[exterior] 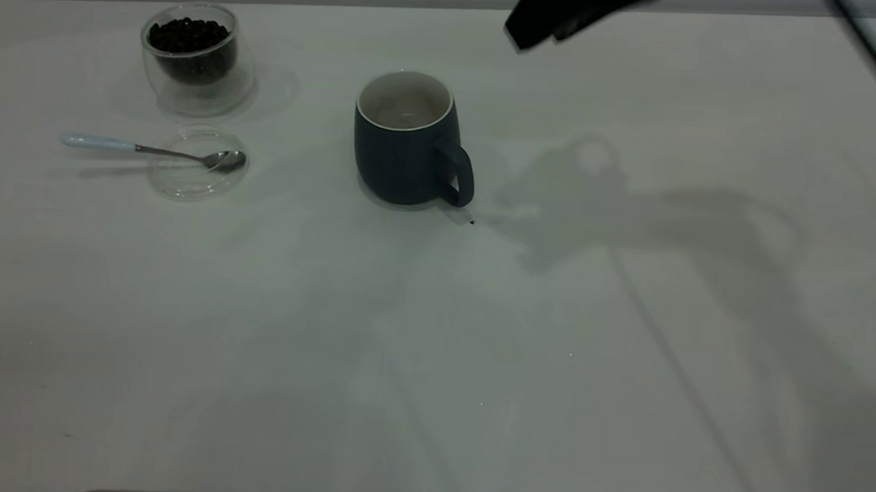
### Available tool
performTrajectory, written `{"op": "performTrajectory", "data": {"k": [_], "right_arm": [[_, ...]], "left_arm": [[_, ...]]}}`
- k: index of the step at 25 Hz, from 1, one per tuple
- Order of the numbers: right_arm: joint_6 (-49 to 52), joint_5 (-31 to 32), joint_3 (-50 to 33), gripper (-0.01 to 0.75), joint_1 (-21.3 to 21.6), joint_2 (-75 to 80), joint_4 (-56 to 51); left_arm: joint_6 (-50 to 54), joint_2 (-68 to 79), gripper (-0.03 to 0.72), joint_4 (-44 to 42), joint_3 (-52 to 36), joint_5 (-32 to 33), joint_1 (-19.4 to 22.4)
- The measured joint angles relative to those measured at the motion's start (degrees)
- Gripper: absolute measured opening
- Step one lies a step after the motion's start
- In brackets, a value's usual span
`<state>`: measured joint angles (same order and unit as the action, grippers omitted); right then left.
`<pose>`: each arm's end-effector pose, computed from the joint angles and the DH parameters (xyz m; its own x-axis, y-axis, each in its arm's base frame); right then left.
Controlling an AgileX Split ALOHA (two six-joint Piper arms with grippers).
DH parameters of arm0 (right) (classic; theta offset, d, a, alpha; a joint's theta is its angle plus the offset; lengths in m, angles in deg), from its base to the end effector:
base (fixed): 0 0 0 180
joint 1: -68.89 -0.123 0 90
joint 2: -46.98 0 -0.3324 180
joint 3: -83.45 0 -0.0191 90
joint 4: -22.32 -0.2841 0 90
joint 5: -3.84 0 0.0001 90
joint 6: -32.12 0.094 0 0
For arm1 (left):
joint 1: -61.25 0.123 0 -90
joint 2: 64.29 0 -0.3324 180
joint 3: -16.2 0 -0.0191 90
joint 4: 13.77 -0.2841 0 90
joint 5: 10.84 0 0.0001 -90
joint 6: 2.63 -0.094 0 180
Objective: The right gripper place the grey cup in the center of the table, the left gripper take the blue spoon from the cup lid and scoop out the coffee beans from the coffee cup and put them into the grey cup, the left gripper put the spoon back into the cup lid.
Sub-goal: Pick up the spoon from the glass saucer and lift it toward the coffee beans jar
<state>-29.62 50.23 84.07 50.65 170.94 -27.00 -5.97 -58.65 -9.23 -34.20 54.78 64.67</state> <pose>0.4238 0.1941 0.1858 -0.6296 -0.5512 -0.5475 -0.7661 0.5576 0.3196 -0.0256 -0.0083 0.2810 -0.5227 -0.0057 -0.8525 0.0152 0.9998 -0.0160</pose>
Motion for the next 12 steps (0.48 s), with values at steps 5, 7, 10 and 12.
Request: {"op": "performTrajectory", "data": {"k": [5,7,10,12], "right_arm": [[14.2,19.7,0.0,0.462,-0.1,-11.5,14.3],[21.4,21.8,-0.5,0.462,-0.1,-16.3,18.6],[28.9,22.4,-3.3,0.462,-0.1,-24.3,23.0],[31.1,22.8,-6.0,0.462,-0.1,-29.8,23.9]], "left_arm": [[0.0,0.0,0.499,0.0,0.0,0.0,0.0],[0.0,0.0,0.499,0.0,0.0,0.0,0.0],[0.0,0.0,0.499,0.0,0.0,0.0,0.0],[0.0,0.0,0.499,0.0,0.0,0.0,0.0]]}}
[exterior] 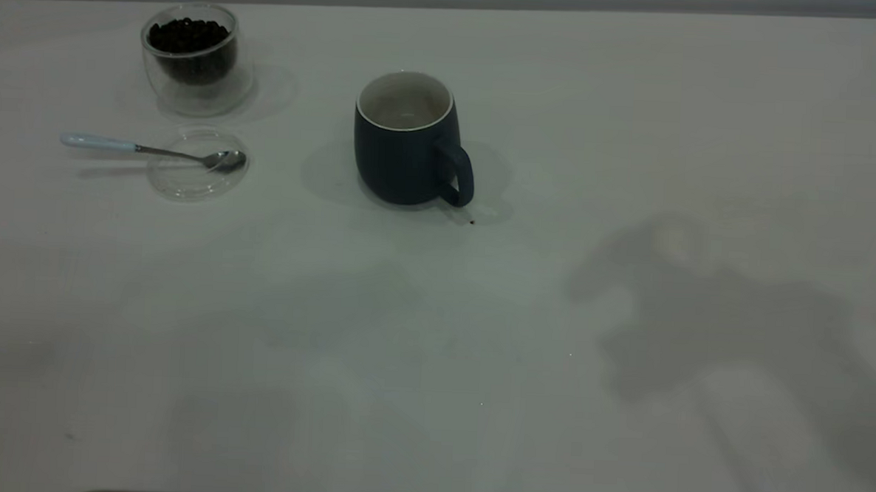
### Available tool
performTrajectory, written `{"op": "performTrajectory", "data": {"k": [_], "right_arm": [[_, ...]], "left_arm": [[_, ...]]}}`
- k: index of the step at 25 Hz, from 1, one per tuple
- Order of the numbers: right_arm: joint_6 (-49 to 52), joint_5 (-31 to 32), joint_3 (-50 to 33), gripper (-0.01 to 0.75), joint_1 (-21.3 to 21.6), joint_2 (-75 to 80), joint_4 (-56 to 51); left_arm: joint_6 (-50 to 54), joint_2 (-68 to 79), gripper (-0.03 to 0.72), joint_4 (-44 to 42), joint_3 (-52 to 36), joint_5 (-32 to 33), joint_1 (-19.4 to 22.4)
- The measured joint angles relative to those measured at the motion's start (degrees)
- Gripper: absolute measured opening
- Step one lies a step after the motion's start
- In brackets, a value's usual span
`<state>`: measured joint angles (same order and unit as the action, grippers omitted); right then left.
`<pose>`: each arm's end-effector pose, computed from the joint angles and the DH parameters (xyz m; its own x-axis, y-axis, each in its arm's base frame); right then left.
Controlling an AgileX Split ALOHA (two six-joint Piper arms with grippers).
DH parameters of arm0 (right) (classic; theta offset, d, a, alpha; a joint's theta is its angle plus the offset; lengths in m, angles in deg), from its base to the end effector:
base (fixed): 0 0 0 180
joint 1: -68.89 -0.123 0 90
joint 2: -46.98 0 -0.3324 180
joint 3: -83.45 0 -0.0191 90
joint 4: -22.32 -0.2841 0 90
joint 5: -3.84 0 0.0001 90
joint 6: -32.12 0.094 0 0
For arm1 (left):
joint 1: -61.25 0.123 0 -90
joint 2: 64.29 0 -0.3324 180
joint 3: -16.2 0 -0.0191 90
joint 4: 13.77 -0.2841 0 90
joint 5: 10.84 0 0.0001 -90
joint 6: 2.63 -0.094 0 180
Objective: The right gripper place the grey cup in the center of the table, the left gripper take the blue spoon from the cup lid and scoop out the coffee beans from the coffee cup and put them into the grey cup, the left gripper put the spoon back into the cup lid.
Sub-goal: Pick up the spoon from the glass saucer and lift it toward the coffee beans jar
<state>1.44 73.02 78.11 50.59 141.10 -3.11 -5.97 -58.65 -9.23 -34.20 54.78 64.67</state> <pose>0.2987 0.1385 0.3429 -0.7266 -0.5874 -0.3563 -0.6829 0.6743 0.2811 -0.0256 -0.0083 0.2810 -0.5227 -0.0057 -0.8525 0.0152 0.9998 -0.0160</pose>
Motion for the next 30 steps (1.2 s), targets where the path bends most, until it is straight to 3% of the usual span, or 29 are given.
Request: {"op": "performTrajectory", "data": {"k": [16,22,30], "right_arm": [[3.5,-0.3,-40.0,0.457,0.0,-44.1,3.2],[9.8,-4.5,-45.4,0.457,1.2,-63.2,7.9],[19.5,-4.6,-46.0,0.457,11.9,-83.3,17.9]], "left_arm": [[0.0,0.0,0.499,0.0,0.0,0.0,0.0],[0.0,0.0,0.499,0.0,0.0,0.1,0.0],[0.0,0.0,0.499,0.0,0.0,0.0,0.0]]}}
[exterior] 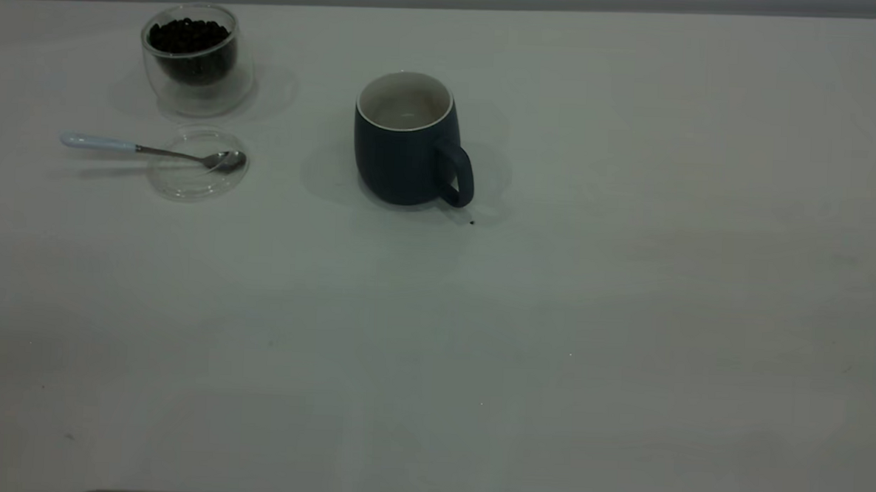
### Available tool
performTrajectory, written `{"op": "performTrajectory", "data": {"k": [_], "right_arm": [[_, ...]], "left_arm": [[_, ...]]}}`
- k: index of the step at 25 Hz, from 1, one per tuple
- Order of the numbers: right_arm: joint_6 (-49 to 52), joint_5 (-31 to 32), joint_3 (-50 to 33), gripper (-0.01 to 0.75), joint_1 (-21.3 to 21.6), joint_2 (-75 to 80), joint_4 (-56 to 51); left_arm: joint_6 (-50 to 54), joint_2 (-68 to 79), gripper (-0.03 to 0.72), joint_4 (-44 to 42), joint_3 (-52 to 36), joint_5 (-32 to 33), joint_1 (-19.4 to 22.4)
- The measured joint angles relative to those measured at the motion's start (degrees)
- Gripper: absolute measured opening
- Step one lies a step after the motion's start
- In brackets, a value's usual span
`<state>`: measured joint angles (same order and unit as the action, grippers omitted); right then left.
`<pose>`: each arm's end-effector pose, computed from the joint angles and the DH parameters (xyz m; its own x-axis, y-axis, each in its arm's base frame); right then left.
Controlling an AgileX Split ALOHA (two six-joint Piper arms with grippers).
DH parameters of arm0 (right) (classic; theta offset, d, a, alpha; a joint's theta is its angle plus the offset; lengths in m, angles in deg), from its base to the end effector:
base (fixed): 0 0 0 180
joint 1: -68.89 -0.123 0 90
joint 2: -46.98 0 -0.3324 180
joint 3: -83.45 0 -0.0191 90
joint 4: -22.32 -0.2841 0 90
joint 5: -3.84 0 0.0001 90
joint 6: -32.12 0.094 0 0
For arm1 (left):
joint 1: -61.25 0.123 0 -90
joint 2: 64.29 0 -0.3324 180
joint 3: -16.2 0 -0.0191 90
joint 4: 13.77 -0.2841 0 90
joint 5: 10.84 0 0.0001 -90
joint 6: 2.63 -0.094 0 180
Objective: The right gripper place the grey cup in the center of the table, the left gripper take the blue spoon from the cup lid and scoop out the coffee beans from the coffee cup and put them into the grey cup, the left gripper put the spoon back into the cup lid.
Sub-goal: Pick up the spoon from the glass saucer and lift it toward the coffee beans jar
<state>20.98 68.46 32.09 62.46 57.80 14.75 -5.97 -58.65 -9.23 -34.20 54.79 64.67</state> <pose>-0.0105 0.0101 0.2791 -0.5587 -0.1999 -0.8049 -0.2854 0.9576 -0.0398 -0.0256 -0.0083 0.2810 -0.5229 -0.0057 -0.8524 0.0152 0.9998 -0.0160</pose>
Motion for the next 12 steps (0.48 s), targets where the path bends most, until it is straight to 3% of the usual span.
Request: {"op": "performTrajectory", "data": {"k": [4,12], "right_arm": [[4.8,0.2,0.0,0.457,3.5,-5.1,3.2],[5.9,0.2,0.0,0.457,4.0,-5.0,3.7]], "left_arm": [[0.0,0.0,0.499,0.0,0.0,0.0,0.0],[0.0,0.0,0.499,0.0,0.0,0.0,0.0]]}}
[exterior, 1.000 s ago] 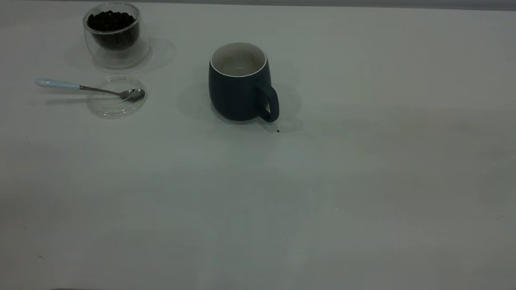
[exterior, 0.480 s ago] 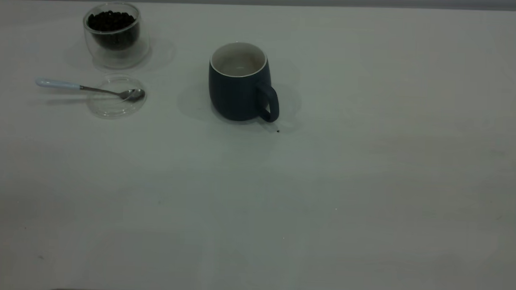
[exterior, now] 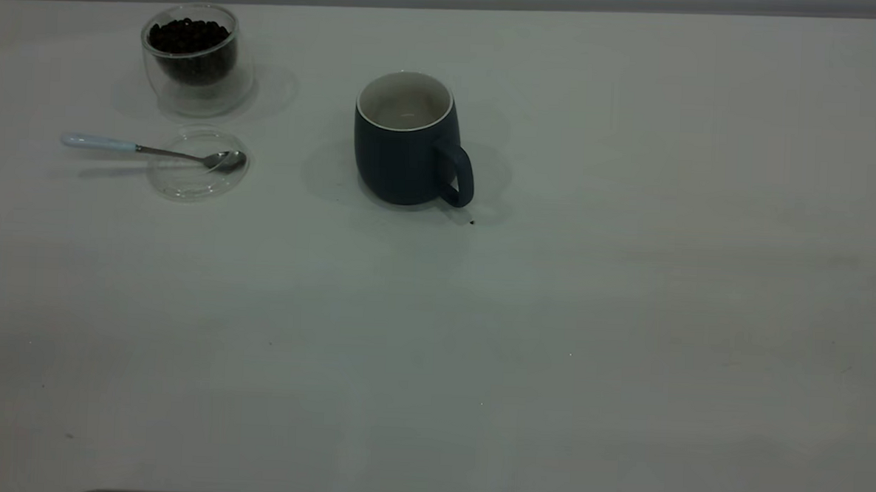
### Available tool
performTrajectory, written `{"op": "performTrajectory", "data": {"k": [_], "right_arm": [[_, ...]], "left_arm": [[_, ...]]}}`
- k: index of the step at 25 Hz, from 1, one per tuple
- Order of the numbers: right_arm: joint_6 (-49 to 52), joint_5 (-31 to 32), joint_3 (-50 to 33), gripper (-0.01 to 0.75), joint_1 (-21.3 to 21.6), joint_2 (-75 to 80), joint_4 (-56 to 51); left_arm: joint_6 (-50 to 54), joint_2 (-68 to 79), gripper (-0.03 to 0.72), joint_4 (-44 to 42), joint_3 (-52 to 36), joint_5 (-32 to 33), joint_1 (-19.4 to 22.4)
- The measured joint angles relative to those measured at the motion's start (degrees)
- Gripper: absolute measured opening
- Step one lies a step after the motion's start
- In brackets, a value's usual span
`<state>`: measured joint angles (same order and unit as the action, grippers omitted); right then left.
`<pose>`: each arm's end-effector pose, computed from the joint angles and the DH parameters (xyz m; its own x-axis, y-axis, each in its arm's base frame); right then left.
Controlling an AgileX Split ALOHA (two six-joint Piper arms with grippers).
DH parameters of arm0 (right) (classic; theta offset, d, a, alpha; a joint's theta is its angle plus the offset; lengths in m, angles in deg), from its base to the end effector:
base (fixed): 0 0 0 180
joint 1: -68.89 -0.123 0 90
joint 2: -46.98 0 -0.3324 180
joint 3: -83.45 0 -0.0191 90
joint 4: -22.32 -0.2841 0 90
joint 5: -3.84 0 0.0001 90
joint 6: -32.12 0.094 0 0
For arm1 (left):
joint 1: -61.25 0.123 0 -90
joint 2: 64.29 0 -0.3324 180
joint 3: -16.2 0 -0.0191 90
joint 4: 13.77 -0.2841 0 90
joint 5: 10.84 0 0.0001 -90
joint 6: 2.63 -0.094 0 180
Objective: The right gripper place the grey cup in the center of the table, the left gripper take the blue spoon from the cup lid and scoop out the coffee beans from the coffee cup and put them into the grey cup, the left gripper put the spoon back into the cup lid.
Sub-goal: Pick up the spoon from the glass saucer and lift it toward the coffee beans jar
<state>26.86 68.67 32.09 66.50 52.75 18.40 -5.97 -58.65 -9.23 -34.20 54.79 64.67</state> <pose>-0.0231 0.0049 0.2770 -0.5212 -0.0843 -0.8493 -0.1270 0.9917 -0.0205 -0.0256 -0.0083 0.2810 -0.5229 -0.0057 -0.8524 0.0152 0.9998 -0.0160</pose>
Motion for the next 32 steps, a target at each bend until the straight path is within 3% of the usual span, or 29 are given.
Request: {"op": "performTrajectory", "data": {"k": [32], "right_arm": [[1.3,0.0,0.0,0.457,0.0,0.0,2.4]], "left_arm": [[0.0,0.0,0.499,0.1,0.0,-0.2,0.0]]}}
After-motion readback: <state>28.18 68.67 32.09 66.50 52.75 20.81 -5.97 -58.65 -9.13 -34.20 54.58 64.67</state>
